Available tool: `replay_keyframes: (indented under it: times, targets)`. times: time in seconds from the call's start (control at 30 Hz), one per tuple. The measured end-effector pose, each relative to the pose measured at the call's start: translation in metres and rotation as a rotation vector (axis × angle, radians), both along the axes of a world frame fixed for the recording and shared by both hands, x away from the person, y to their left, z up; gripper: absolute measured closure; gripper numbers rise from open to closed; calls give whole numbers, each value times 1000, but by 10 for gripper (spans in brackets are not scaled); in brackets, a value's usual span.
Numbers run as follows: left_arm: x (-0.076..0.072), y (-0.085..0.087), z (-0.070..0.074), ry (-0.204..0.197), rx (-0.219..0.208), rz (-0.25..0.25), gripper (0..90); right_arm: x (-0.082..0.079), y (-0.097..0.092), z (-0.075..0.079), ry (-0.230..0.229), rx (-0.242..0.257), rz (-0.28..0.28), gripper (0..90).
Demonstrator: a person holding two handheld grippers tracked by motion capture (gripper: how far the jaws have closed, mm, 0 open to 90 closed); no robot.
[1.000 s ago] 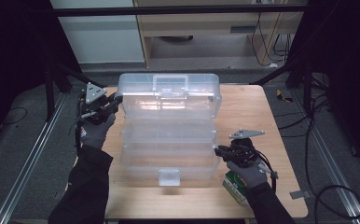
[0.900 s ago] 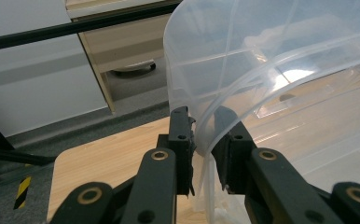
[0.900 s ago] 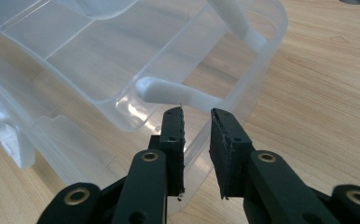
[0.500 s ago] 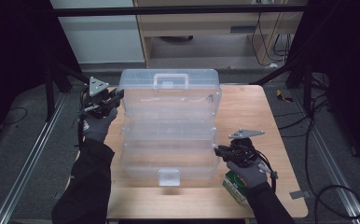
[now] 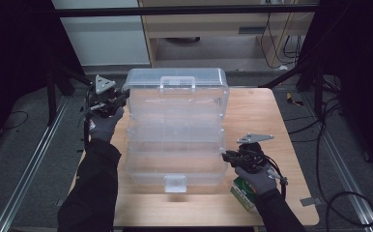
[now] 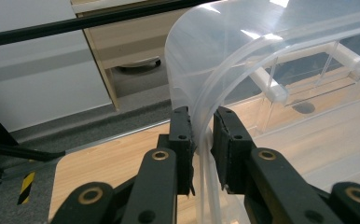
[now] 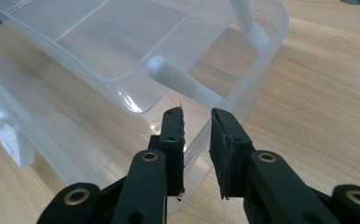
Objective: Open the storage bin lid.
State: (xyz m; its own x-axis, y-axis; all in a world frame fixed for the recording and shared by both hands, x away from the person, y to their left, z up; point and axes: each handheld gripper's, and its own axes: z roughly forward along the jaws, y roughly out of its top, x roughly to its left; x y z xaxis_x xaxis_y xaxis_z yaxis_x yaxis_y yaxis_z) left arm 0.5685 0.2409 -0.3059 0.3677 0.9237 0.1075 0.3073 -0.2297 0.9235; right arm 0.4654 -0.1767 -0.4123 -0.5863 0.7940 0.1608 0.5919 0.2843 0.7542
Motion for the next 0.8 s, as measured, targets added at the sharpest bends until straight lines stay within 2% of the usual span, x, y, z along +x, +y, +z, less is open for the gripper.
replay_keyframes:
  times: [0.8]
  targets:
    - [26, -2, -2, 18, -21, 8, 780, 0, 0, 0, -1, -5, 3, 752]
